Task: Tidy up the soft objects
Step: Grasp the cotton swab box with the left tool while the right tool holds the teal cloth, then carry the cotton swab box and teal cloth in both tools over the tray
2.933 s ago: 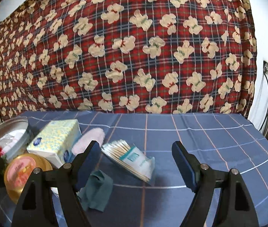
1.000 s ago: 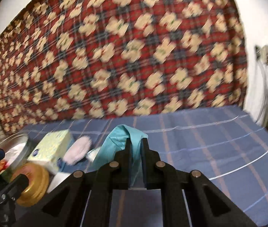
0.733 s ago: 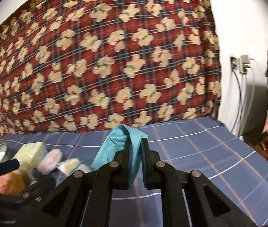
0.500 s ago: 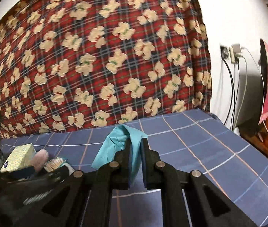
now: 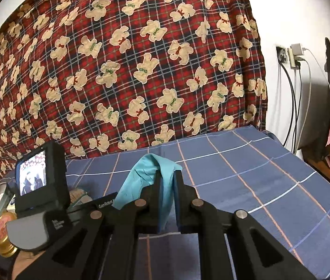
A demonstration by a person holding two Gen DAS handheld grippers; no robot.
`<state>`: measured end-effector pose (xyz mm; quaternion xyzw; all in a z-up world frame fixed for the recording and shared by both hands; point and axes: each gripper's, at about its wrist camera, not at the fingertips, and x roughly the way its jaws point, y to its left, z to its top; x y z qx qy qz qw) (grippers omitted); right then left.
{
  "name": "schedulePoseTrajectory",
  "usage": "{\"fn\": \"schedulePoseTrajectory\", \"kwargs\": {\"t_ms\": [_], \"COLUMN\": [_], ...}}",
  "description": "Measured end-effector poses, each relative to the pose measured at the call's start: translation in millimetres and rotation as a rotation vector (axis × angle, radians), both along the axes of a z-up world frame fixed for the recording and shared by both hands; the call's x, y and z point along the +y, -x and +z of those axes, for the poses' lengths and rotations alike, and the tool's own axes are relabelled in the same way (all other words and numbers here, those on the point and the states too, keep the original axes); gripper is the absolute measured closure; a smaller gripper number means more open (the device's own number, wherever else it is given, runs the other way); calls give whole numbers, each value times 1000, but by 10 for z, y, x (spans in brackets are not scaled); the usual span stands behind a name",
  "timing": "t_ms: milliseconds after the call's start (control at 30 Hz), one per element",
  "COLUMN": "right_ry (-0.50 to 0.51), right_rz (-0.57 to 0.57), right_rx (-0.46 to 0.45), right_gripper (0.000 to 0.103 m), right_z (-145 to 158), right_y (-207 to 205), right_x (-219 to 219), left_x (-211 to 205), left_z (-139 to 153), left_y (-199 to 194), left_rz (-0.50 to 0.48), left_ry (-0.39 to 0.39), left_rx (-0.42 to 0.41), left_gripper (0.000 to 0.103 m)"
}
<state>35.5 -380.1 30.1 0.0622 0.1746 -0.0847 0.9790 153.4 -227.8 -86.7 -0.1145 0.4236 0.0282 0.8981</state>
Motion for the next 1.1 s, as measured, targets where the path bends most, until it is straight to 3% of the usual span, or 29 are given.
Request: {"fn": "schedulePoseTrajectory", "kwargs": {"t_ms": [100, 167, 333, 667, 833, 1100], "right_ry": [-11, -23, -34, -45, -24, 21], "right_rz": [-9, -13, -25, -34, -33, -52], "right_rx": [-1, 7, 20, 11, 6, 2], "right_gripper": [93, 93, 93, 93, 93, 93], "right_z": [-5, -13, -43, -55, -59, -67], "right_y": [3, -8, -18, -12, -3, 16], "right_x": [-25, -48, -75, -114, -64, 19], "left_x": [-23, 16, 92, 166, 279, 772], "left_z": [5, 19, 36, 189, 411, 561], "left_y": [-12, -59, -43, 411, 766, 1106], "left_rz": [-12, -36, -89, -285, -416, -572], "left_ry": [-32, -5, 21, 102, 102, 213], "left_rx": [-27, -41, -47, -102, -209, -297], "left_gripper": [41, 52, 63, 66, 66, 66]}}
